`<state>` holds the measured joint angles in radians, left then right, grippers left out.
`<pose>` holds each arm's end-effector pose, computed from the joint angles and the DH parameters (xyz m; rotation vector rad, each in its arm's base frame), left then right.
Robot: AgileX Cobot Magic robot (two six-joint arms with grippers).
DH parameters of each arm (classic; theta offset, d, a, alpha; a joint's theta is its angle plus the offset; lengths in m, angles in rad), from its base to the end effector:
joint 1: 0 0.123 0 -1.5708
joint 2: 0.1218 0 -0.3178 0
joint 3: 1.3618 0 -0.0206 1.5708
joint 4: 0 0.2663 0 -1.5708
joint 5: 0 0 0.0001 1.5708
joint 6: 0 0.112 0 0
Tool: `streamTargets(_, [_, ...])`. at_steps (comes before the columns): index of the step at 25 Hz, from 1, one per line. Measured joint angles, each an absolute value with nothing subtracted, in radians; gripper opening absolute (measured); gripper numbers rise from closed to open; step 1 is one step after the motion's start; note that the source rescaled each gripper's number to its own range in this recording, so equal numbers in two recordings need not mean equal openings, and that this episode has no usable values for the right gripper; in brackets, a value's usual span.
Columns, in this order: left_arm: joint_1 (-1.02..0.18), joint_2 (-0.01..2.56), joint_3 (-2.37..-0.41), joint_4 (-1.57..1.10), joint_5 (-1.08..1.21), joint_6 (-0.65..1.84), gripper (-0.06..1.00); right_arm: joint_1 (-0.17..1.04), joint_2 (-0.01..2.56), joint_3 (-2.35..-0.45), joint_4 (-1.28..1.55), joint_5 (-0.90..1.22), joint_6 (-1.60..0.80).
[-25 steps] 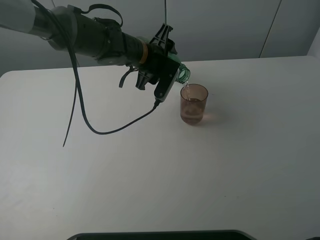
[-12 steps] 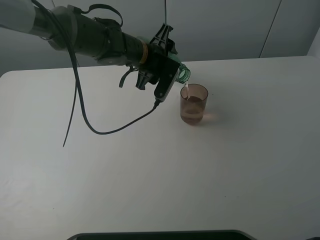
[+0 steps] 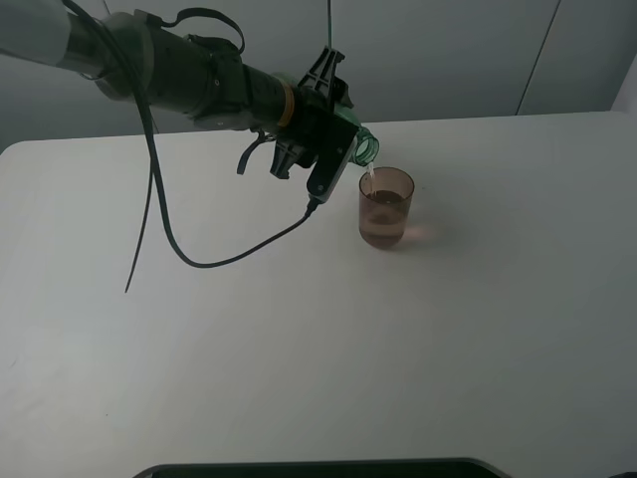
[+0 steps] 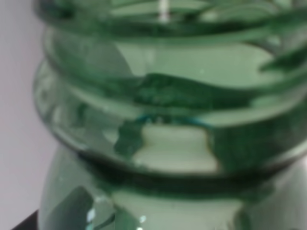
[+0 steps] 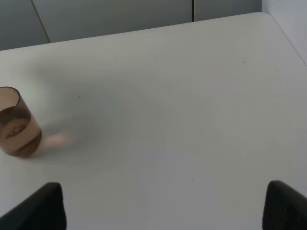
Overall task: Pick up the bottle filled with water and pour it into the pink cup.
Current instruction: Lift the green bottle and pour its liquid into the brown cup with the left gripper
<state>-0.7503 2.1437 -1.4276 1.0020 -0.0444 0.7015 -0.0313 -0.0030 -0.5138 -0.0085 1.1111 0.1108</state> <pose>0.3797 -0.3596 0.1635 2.0965 0.7282 0.4967 -0.0102 -0.0005 0.2744 0.1483 2.0728 0.0384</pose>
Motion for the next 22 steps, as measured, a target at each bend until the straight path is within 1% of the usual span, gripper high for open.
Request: streamTargets(22, [-0.752,2.144,-1.428,1.002,-0.066,0.706,0.02,-0.031,-0.003,-0.514,-0.009,1.111,0.111])
